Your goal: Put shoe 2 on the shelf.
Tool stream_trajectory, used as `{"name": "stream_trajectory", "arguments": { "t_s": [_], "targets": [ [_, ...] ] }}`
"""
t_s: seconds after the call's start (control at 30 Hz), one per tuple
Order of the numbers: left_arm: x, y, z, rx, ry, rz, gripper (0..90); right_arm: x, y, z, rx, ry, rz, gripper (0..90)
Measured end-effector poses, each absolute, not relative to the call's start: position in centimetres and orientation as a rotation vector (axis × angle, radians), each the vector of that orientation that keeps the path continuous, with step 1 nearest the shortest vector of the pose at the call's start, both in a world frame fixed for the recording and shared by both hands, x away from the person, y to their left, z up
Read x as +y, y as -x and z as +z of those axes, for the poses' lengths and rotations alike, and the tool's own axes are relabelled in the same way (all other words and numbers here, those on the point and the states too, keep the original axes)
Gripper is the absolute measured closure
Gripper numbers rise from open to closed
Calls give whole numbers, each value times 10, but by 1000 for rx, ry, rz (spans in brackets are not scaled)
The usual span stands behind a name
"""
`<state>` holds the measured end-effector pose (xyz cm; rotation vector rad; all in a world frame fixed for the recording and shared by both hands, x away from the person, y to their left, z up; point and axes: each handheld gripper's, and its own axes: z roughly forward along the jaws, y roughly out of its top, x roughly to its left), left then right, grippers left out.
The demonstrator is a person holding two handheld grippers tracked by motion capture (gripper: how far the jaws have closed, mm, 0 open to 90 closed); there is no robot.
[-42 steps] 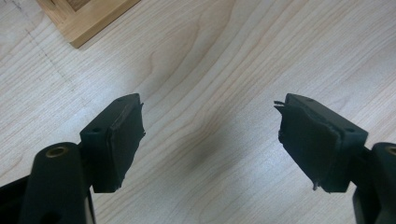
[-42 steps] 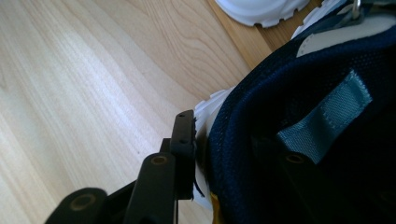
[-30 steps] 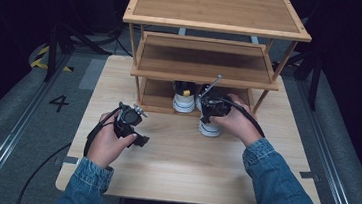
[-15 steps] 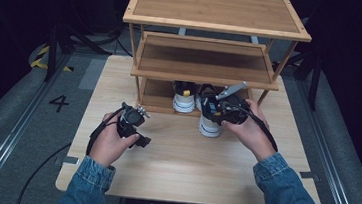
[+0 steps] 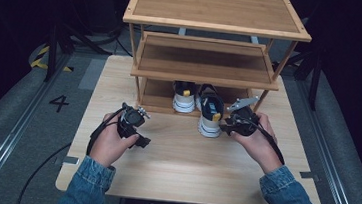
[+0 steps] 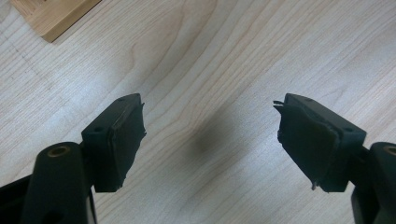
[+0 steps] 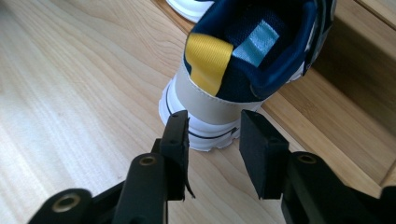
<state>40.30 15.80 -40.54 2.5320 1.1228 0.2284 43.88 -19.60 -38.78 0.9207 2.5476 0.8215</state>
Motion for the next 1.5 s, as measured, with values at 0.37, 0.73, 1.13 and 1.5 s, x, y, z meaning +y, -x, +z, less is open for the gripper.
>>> {"name": "stream_trajectory", "arguments": {
  "t_s": [0.37,0.73,1.13,1.5],
  "targets": [
    [158,-403,-408,1133,-2533,212,231,-187,-446,-410,2521,-999,832,647],
    [162,-400,-409,1140,-2536,221,231,-184,-451,-408,2422,-1058,894,686],
    [173,-392,-411,1181,-2522,223,231,-177,-467,-414,2340,-1041,936,621],
    [182,-388,-411,1205,-2511,232,231,-172,-485,-421,2290,-1020,945,548]
  ]
}}
